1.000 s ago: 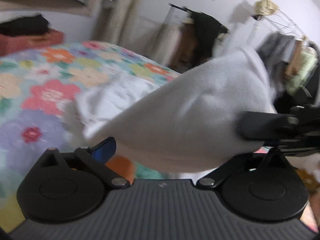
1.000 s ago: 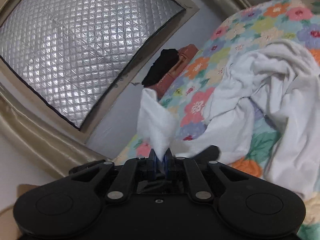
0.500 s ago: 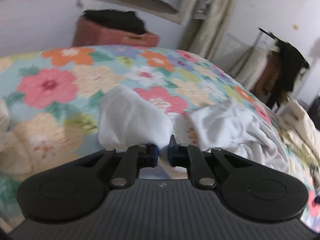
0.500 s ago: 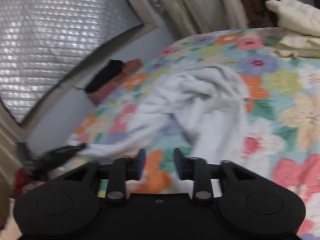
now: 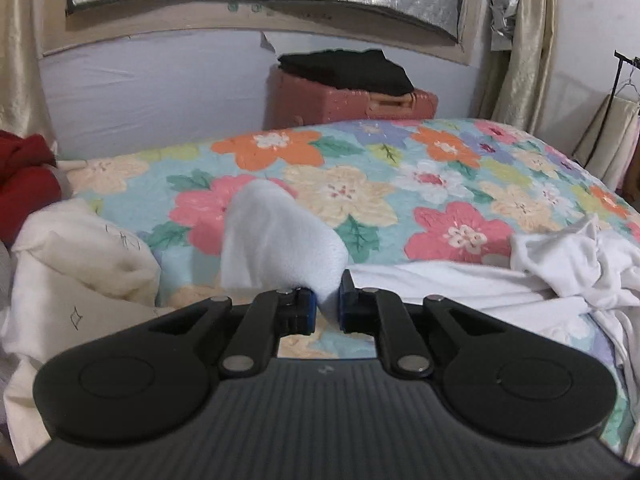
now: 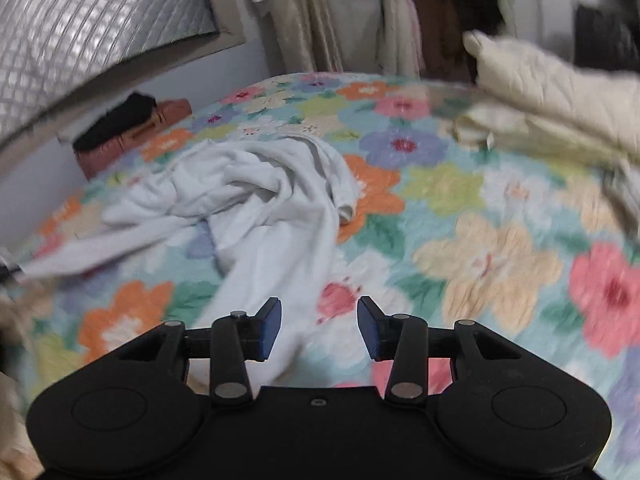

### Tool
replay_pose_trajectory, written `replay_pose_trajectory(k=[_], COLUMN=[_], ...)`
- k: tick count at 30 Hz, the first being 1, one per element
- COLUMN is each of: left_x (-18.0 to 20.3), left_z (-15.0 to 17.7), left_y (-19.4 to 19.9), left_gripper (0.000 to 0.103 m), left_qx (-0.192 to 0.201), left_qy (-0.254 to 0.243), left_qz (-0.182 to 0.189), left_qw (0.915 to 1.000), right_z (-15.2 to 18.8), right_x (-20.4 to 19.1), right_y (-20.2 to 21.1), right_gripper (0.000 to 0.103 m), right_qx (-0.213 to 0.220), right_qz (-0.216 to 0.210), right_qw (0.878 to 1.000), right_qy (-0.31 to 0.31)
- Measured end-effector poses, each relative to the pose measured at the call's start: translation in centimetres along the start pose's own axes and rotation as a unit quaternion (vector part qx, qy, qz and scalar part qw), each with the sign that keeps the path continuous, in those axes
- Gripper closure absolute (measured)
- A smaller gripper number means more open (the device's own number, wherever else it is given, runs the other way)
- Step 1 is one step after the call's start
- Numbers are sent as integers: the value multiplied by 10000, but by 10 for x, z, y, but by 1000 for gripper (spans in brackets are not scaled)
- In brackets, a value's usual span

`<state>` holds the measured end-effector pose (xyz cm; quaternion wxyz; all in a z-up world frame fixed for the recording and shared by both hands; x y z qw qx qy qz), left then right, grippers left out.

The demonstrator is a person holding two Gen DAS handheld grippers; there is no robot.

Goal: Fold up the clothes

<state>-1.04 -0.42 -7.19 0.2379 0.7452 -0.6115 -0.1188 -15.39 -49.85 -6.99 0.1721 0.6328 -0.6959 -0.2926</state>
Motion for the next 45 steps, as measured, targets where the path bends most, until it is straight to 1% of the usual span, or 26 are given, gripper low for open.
replay_pose_trajectory(k=[7,10,12,14,16,17,18,19,20,21,22,23,26,29,32,34,35,36,37,38,39,40,41,42,44,45], left_x=[-27,-40,-49,-54,-56,-57,-56,-54,-52,-49,-47,-45,-40,-35,-17,3,16,34,51,67,84,99,114,125,147,152], left_z=[-32,-44,-36,-23,-14,-10,-10,-11,-12,-13,-14,-16,-26,-33,-35,-31,-27,-15,-3,9,21,33,45,54,69,71], left_y=[-4,-8,-18,-24,-27,-28,-28,-27,-24,-20,-16,-12,-4,-2,3,6,5,-1,-6,-11,-15,-19,-23,-28,-37,-44], left_gripper=[92,91,83,81,79,74,70,68,64,57,55,54,54,50,48,39,30,26,25,23,19,19,19,19,19,19], left_qx=[438,549,83,-286,-559,-679,-741,-727,-697,-632,-570,-513,-222,-7,92,124,62,-185,-430,-675,-918,-1159,-1289,-1161,-883,-701], left_qy=[330,491,490,554,640,665,689,746,795,825,847,848,737,582,403,79,-110,-363,-616,-867,-1116,-1362,-1678,-2163,-3056,-3331], left_qz=[-396,-562,-714,-789,-793,-790,-755,-670,-590,-520,-455,-401,-320,-240,225,530,738,1076,1413,1745,2074,2397,2574,2413,2070,1888], left_qw=[9977,9957,9962,9949,9932,9923,9920,9923,9926,9932,9937,9943,9965,9980,9989,9985,9972,9934,9871,9785,9675,9542,9429,9389,9252,9211], right_z=[15,17,21,27,35,39,43,47,51,53,55,56,53,47,43,41,41,44,48,52,56,61,64,65,61,56], right_x=[-29,-45,-59,-73,-79,-81,-81,-82,-80,-78,-75,-70,-50,-40,-51,-65,-75,-86,-94,-100,-103,-104,-104,-103,-97,-92], right_y=[-52,-72,-80,-85,-87,-88,-87,-86,-85,-83,-81,-78,-75,-79,-81,-81,-82,-84,-87,-91,-97,-102,-106,-108,-106,-105], right_gripper=[54,53,52,52,52,51,48,47,46,42,38,36,28,28,28,28,28,28,27,26,26,26,26,28,45,70], right_qx=[-370,-518,-627,-797,-918,-936,-941,-947,-942,-910,-856,-807,-802,-876,-822,-744,-721,-720,-727,-727,-728,-735,-712,-657,-536,-498], right_qz=[-480,-641,-998,-1332,-1336,-1300,-1249,-1145,-1011,-855,-725,-637,-403,-385,-565,-716,-782,-834,-835,-769,-688,-660,-672,-681,-598,-446], right_qw=[9975,9960,9930,9876,9855,9854,9857,9862,9869,9880,9892,9902,9930,9948,9950,9946,9940,9924,9900,9871,9840,9810,9782,9762,9731,9714], right_qy=[-350,-337,-121,229,501,574,627,724,828,906,943,944,763,350,61,62,255,541,868,1201,1474,1667,1831,1951,2160,2278])
Point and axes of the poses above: each gripper's, at about its wrist camera, not at the fingertips, and y roughly against the way its jaws point, x to its right, z to its underside, the point moved 9 cm from there along -y, roughly the way its jaws point, and after that the axes turned 4 degrees about x, right-handed, at the moved point
